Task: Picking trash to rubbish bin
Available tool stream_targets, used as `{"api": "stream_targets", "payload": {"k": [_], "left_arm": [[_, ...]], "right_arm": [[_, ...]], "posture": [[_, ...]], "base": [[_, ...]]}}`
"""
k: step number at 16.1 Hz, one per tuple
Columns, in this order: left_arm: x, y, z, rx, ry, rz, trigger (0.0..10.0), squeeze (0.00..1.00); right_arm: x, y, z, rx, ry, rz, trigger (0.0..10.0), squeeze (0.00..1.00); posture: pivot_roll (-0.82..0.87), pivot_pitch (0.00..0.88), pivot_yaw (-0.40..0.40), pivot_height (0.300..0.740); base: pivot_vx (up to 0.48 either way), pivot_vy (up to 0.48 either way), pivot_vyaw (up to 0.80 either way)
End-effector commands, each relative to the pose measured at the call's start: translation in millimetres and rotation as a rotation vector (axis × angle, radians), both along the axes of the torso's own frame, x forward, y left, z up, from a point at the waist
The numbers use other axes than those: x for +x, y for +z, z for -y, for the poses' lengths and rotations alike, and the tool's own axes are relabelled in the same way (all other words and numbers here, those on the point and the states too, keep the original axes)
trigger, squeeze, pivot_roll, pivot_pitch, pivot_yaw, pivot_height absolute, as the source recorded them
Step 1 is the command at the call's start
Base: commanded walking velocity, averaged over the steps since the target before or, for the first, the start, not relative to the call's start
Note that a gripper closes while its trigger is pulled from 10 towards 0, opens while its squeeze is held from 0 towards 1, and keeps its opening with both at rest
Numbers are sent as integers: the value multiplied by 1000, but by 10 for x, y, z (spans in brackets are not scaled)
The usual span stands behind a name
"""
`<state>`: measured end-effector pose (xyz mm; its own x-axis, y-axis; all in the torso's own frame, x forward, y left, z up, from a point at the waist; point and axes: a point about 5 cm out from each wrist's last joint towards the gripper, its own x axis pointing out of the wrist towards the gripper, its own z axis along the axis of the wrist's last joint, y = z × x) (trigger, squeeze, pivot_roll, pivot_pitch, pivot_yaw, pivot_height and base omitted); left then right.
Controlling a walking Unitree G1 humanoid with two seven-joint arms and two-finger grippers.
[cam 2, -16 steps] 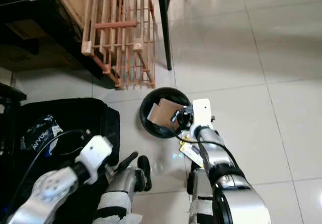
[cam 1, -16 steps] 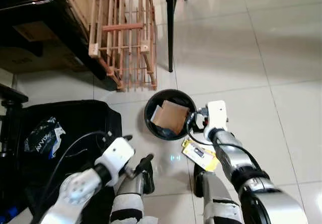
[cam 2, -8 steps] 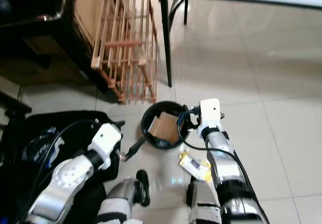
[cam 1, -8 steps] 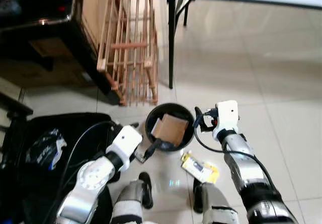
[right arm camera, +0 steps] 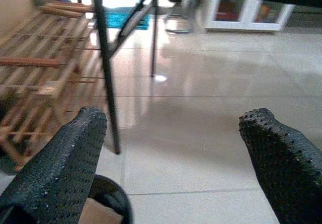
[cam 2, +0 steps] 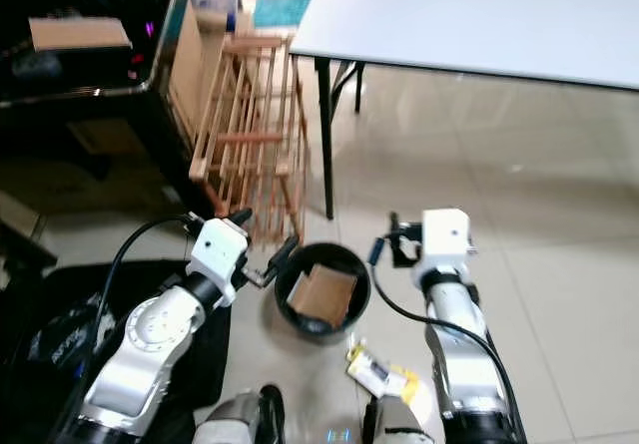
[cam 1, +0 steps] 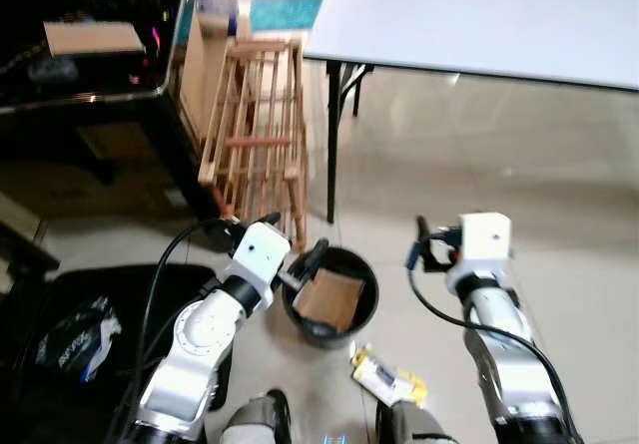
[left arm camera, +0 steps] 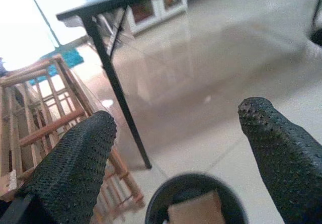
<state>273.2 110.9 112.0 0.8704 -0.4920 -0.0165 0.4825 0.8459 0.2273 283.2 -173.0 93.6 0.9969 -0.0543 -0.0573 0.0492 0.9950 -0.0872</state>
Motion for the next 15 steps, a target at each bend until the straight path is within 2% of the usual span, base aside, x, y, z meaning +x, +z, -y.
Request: {"api": "stream_targets", "payload": {"k": [1,3,9,15], "left_arm": [[17,-11,-17,-9,25,-14,10000,0],[24,13,102,-25,4,4,10000,0],[86,26,183,-56,2,5,10000,0],[116,22,215,-46,-16,14,10000,0]], "right_arm": [[-37,17,39,13,-37,-4,10000,0],[-82,88,64,-6,-62,8,10000,0],[-94,176,77,-20,-64,-4,10000,0],[-65,209,4,-21,-47,-7,10000,0]], "posture": [[-20,118,43,740],[-39,111,33,740],[-51,107,15,740],[-58,99,26,740]], "base": [[0,0,0],[0,0,0],[0,0,0],[0,-299,0]]}}
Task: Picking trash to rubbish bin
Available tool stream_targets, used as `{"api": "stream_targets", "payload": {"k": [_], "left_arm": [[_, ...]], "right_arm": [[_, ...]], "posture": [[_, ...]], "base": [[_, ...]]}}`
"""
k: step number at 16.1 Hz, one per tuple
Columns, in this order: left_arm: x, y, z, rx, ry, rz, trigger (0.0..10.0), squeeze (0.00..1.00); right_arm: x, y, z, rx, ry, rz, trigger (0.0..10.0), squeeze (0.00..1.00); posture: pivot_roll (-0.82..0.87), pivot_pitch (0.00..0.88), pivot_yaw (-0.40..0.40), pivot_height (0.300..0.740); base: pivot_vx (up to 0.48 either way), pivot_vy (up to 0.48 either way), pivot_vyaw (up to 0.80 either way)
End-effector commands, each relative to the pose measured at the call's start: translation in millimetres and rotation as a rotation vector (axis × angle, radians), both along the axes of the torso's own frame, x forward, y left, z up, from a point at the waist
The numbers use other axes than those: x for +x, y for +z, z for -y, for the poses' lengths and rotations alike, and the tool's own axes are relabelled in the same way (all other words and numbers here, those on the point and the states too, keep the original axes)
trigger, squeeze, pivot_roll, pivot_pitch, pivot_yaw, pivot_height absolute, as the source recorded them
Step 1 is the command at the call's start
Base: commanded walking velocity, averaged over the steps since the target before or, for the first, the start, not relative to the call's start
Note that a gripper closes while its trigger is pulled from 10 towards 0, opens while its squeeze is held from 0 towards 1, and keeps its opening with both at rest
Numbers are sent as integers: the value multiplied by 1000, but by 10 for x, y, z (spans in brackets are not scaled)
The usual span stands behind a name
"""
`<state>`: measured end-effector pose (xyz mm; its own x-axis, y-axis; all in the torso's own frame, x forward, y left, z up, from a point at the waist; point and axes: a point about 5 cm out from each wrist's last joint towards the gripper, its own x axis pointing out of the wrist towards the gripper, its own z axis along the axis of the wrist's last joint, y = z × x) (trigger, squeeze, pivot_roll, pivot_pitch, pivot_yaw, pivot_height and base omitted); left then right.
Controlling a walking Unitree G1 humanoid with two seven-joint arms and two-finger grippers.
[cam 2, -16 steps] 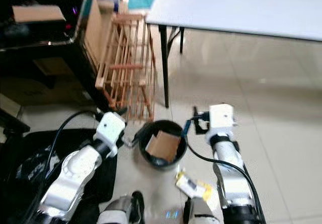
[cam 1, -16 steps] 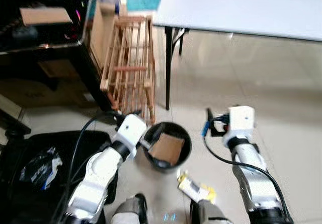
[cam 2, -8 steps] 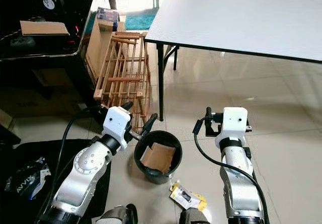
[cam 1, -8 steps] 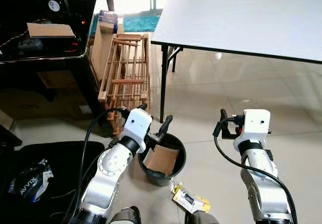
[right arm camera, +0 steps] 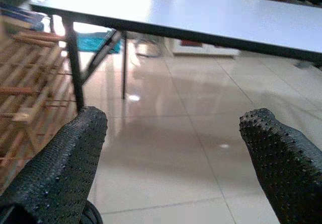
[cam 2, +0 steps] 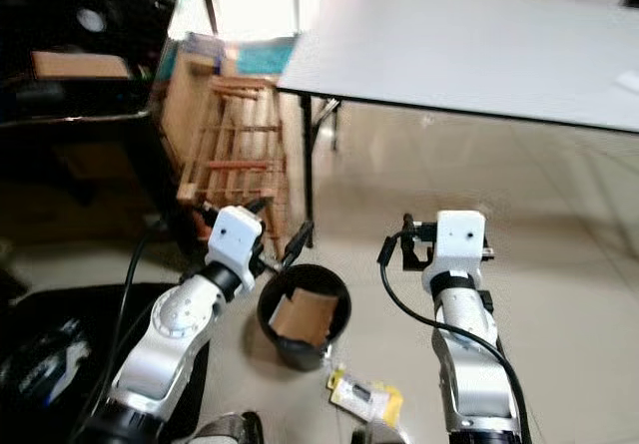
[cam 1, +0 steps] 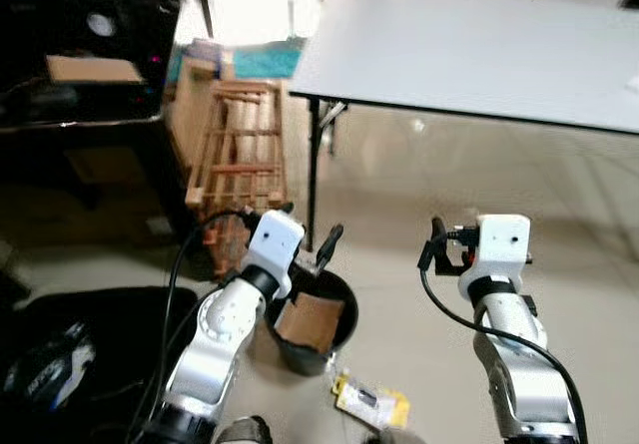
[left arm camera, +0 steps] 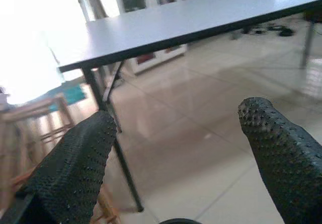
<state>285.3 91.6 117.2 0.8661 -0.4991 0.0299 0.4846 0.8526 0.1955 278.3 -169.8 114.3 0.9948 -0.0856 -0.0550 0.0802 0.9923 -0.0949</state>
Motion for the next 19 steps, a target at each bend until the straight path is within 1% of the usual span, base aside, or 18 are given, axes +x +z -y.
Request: {"api": "stream_targets", "payload": {"k": [1,7,19], "left_arm": [[-2,-29,27,6,-10,-9,10000,0],[8,-36,37,8,-24,-11,10000,0],[61,-35,46,15,-24,-1,10000,0]], "right_arm": [[-12,6,31,-14,-16,-10,10000,0],[2,11,-20,-14,-12,-13,10000,0],[51,71,14,-28,-38,14,10000,0]], "posture": [[-60,99,29,740],[-59,100,35,740],[-56,85,36,740]], "base": [[0,-341,0],[0,-480,0],[0,-480,0]]}}
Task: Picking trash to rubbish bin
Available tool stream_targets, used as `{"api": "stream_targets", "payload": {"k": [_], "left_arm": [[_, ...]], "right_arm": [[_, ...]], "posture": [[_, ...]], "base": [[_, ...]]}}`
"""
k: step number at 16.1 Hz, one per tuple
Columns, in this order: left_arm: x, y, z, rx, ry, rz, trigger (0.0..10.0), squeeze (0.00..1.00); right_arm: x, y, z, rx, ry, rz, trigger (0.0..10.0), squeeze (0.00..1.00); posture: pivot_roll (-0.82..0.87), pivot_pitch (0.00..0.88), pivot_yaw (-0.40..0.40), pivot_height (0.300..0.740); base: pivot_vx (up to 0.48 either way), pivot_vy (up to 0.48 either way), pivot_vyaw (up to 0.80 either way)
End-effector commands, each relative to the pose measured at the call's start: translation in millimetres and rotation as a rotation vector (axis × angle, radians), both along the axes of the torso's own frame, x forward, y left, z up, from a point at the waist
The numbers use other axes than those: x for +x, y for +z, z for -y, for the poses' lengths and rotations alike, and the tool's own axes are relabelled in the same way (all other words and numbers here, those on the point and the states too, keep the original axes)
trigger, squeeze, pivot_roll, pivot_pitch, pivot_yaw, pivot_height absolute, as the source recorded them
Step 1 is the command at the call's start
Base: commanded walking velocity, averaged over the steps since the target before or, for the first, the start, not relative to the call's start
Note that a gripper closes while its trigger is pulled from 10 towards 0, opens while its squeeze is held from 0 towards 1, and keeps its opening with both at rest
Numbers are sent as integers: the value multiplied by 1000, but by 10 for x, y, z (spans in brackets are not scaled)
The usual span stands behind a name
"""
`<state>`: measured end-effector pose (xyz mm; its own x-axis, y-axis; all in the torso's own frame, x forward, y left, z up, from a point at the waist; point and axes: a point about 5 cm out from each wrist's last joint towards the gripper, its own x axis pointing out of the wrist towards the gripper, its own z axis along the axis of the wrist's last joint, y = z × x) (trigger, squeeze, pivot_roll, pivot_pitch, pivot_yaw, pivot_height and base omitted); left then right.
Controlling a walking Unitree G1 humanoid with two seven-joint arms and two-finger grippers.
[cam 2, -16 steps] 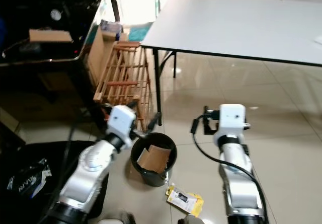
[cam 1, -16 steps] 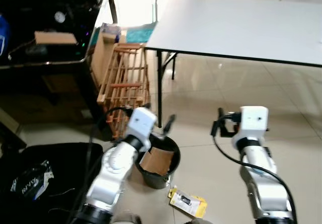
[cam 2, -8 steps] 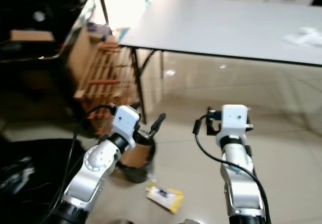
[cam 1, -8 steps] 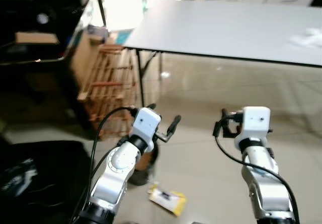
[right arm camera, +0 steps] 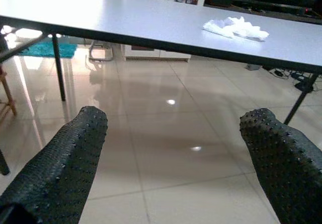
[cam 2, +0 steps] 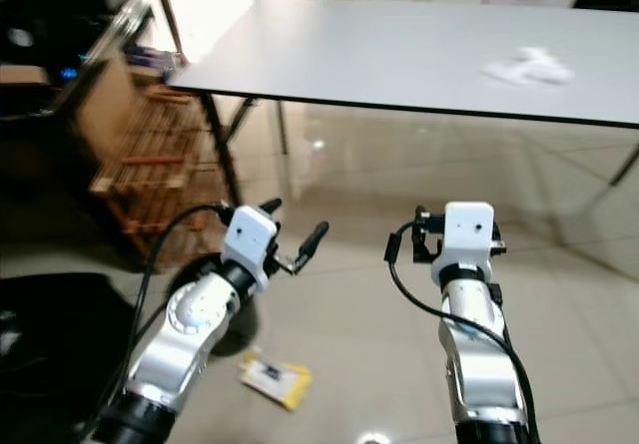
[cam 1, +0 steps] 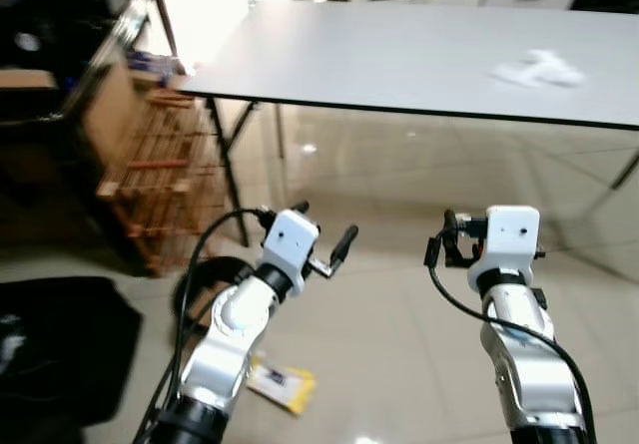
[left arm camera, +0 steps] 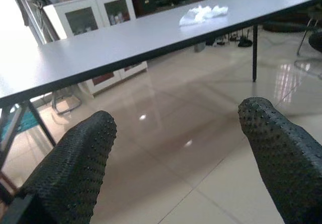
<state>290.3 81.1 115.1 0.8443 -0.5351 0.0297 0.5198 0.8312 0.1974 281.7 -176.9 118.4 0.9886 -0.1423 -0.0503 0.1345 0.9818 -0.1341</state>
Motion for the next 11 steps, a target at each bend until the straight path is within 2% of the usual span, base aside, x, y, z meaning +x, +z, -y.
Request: {"api": "stream_targets", "payload": {"k": [1,7,11], "left_arm": [[11,-13,-59,13,19,-1,10000,0],[21,-20,-18,6,15,-1,10000,0],[39,-13,-4,4,8,1,10000,0]], "right_arm": [[17,34,-61,10,17,16,10000,0],[18,70,-47,0,17,30,10000,0],[23,82,-73,-5,26,39,10000,0]], "posture": [[-56,85,36,740],[-73,86,34,740],[-75,82,40,740]], "base": [[0,-480,0],[0,-480,0],[0,0,0]]}}
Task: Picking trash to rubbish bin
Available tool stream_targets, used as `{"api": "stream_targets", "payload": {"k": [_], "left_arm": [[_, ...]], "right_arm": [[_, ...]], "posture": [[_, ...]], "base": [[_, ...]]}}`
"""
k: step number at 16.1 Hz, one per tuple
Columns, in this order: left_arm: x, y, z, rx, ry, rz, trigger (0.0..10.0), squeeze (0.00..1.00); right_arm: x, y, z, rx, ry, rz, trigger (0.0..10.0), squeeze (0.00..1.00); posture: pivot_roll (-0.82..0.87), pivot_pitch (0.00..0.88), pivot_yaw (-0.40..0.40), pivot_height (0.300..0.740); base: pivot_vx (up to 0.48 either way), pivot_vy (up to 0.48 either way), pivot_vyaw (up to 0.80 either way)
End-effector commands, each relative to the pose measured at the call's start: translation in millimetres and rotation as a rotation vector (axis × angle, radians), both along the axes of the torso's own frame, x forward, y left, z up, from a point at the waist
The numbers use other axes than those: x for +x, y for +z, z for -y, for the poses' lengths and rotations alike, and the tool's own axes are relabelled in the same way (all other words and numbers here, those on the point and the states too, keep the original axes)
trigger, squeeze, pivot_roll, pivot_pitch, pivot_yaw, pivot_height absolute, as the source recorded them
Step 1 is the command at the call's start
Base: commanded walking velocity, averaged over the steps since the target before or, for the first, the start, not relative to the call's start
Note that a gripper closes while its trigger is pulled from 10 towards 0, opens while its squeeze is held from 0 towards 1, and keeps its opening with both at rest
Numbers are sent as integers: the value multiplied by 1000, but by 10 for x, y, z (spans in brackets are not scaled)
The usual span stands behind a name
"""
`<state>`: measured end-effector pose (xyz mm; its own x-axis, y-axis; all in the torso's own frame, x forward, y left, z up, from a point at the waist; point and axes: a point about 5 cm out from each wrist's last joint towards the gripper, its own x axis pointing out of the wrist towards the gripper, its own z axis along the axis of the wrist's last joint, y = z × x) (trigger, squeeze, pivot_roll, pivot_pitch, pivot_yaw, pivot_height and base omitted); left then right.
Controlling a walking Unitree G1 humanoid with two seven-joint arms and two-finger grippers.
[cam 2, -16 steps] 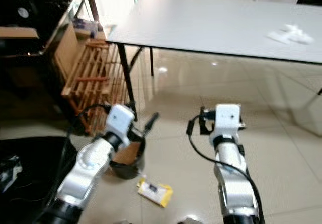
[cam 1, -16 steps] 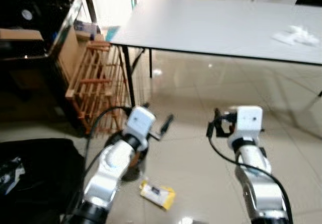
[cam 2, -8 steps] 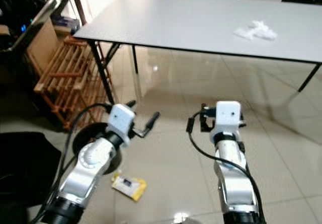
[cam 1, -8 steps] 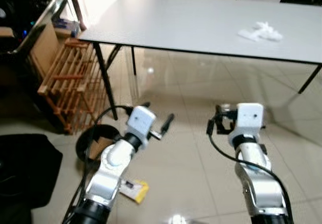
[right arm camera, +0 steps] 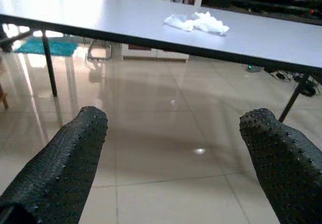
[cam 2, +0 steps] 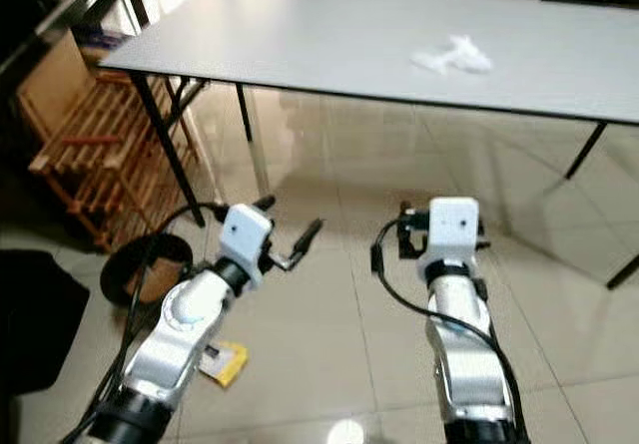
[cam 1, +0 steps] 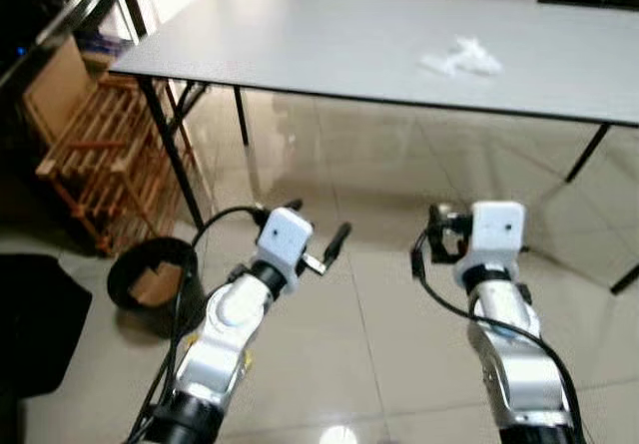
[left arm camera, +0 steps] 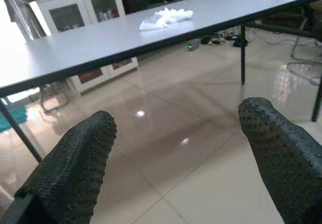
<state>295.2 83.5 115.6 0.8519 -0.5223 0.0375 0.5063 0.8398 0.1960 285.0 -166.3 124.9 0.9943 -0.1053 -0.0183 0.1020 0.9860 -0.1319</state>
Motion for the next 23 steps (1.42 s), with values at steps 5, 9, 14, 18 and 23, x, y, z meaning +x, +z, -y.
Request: {"api": "stream_targets", "payload": {"k": [5,9,14,18,23], "left_arm": [[24,-12,46,11,-11,-1,10000,0],[49,-1,74,7,-9,4,10000,0],[58,8,74,-5,-6,9,10000,0],[76,7,89,-11,-9,7,10000,0],[79,9,102,-9,-14,10,10000,0]], "right_arm": [[-5,36,36,-6,-13,18,10000,0],[5,64,36,-6,-13,28,10000,0],[-1,53,43,-7,-16,24,10000,0],[-2,57,48,-9,-18,25,10000,0],[-7,53,50,-9,-20,24,10000,0]], "posture": [[-79,76,40,740],[-84,75,38,740],[-87,74,39,740],[-93,72,38,740],[-94,72,38,740]], "base": [[0,-480,0],[0,-480,0],[0,0,0],[0,-360,0],[0,-480,0]]}}
